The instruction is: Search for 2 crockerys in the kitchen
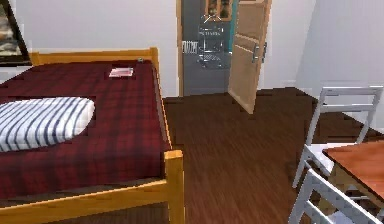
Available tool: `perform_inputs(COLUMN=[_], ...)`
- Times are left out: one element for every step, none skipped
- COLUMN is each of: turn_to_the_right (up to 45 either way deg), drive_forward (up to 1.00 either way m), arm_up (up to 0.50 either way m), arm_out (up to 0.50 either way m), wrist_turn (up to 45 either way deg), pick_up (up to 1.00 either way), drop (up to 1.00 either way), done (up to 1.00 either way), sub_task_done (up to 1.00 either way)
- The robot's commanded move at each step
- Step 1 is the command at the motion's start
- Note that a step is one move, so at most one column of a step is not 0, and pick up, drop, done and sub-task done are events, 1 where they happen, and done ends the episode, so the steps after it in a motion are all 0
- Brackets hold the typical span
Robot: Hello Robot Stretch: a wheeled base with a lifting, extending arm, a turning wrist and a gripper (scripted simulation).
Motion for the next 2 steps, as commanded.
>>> perform_inputs(turn_to_the_right=[0.0, 33.0], drive_forward=[0.60, 0.00], arm_up=[0.00, 0.00], arm_out=[0.00, 0.00], wrist_turn=[0.0, 0.0], pick_up=[0.00, 0.00], drop=[0.00, 0.00], done=[0.00, 0.00], sub_task_done=[0.00, 0.00])
